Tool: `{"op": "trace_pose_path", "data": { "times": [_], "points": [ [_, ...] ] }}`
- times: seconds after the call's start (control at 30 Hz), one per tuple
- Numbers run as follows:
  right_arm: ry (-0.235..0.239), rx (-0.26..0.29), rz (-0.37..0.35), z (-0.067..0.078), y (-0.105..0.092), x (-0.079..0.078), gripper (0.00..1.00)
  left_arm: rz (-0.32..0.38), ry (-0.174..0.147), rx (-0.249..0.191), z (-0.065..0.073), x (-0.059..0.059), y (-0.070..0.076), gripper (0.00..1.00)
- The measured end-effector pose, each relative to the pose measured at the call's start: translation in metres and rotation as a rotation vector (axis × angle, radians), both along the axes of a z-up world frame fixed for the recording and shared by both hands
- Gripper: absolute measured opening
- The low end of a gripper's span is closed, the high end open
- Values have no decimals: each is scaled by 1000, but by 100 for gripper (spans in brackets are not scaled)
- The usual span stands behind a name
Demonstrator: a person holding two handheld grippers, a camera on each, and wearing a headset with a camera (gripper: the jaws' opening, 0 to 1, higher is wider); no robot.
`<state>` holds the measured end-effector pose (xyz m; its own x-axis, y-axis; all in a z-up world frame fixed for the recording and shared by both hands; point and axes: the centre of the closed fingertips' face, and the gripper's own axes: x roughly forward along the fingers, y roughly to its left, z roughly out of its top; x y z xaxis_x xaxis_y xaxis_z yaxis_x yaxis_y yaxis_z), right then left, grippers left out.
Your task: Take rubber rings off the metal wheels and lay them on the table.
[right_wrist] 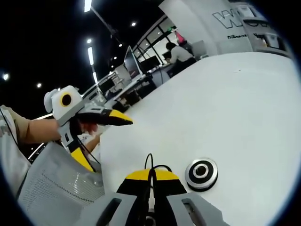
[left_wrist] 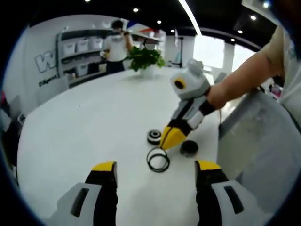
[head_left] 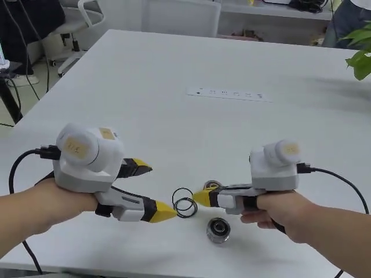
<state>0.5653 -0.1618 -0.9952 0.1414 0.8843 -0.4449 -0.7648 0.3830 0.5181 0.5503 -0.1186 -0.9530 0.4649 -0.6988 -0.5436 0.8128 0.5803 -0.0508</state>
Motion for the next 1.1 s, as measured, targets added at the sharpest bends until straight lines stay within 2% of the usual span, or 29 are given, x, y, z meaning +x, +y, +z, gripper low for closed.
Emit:
{"op": "trace_pose_path", "data": {
  "times": [0.13,0.4,0.7,0.9,1.1],
  "points": [
    [11,-20,2,-5,-1,-2,0,5,2,-4,0,-1,0,70],
    [2,-58,3,-13,-3,-3,0,6,11,-1,-1,-2,-1,70],
    [-5,-64,-13,-14,-5,0,5,4,20,2,-1,-3,-3,70],
    [-9,-58,-23,-10,-10,1,11,-2,24,5,-2,-2,-4,70],
    [-32,-34,-27,2,-16,4,16,-7,28,2,0,1,-8,69]
  ]
}}
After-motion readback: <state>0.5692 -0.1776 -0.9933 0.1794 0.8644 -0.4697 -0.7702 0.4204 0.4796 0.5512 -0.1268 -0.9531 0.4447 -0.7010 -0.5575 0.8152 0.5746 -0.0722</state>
